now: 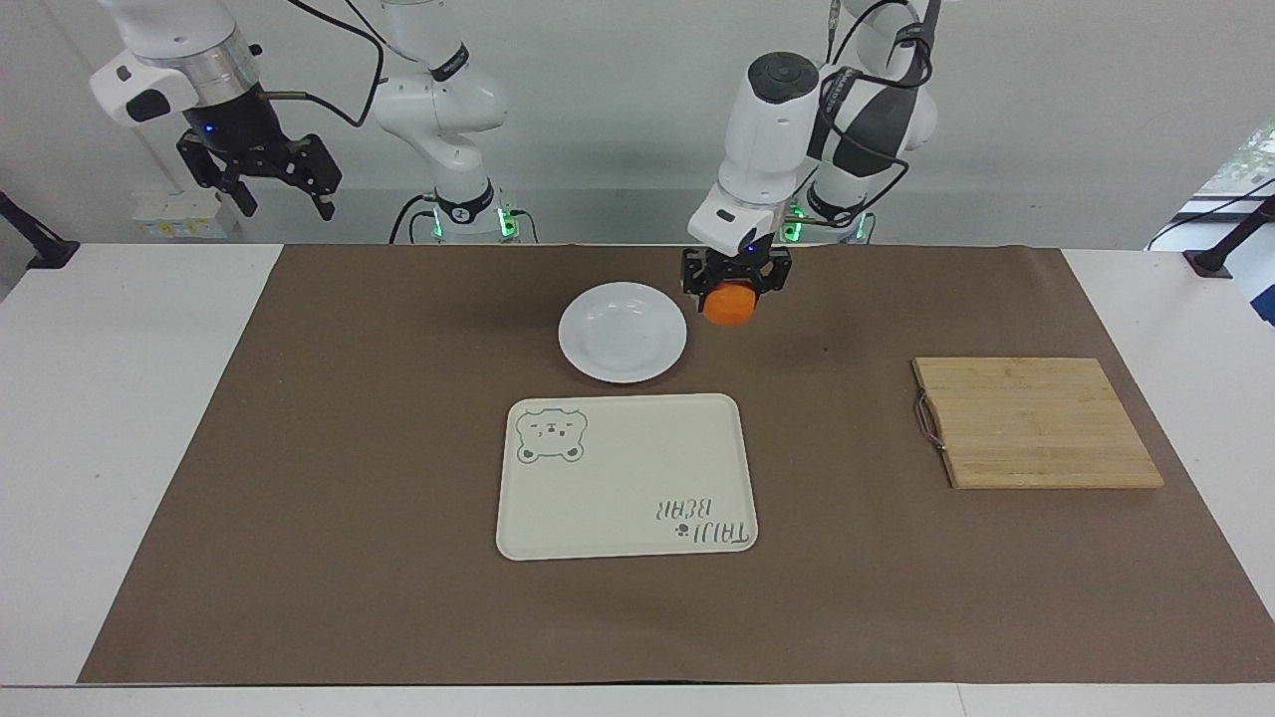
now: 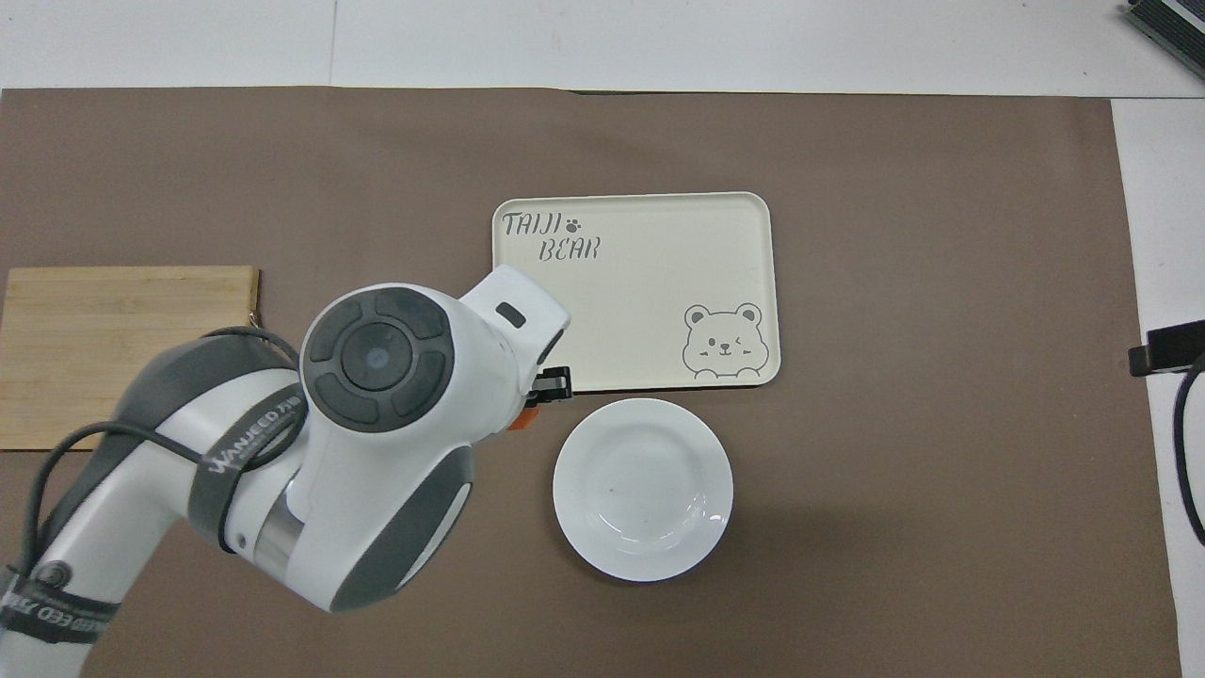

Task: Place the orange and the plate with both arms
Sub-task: 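Carry the orange with the left gripper and drop it onto the white plate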

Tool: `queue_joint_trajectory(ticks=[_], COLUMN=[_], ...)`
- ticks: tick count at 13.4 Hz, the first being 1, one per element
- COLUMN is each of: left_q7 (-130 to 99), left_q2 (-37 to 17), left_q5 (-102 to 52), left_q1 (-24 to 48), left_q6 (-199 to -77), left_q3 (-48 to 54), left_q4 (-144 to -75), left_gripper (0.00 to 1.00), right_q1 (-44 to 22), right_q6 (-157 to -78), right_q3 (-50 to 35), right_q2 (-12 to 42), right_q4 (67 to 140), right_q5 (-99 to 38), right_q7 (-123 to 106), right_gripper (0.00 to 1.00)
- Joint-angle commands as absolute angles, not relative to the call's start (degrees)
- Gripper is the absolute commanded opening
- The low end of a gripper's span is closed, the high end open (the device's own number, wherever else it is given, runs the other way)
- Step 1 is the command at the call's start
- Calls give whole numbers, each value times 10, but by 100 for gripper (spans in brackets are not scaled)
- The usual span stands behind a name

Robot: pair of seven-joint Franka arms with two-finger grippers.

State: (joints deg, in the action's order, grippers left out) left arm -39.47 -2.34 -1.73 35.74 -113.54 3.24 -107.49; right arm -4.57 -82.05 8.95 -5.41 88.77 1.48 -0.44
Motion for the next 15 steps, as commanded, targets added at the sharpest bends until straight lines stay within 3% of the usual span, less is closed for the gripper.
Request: queue_joint_trajectory(ticks=[1, 3, 9, 11, 12, 13, 15], left_q7=[-464, -480, -545, -562, -556, -556, -554], left_q2=[-27, -38, -109, -149, -151, -150, -114], left_q5=[-21, -21, -22, -21, -21, -21, -21], left_q1=[415, 452, 520, 537, 534, 531, 510], left_q6=[-1223, -1312, -1411, -1463, -1462, -1461, -1396], left_q3=[23, 23, 22, 21, 21, 20, 20], left_q4=[-1132, -1175, -1203, -1209, -1209, -1205, -1199], left_gripper=[0, 0, 0, 0, 62, 100, 100], right_q1=[-42, -42, -38, -38, -38, -37, -38], right_q6=[-854, -847, -848, -887, -907, -912, -915], right_q3=[86, 86, 88, 89, 89, 89, 88], right_q2=[-63, -65, -64, -61, -60, -56, -57], right_q4=[903, 904, 904, 904, 906, 910, 926], right_q5=[17, 16, 17, 17, 18, 17, 16], right_q7=[-11, -12, -12, -11, -11, -13, -16], right_gripper=[100, 100, 100, 100, 100, 100, 100])
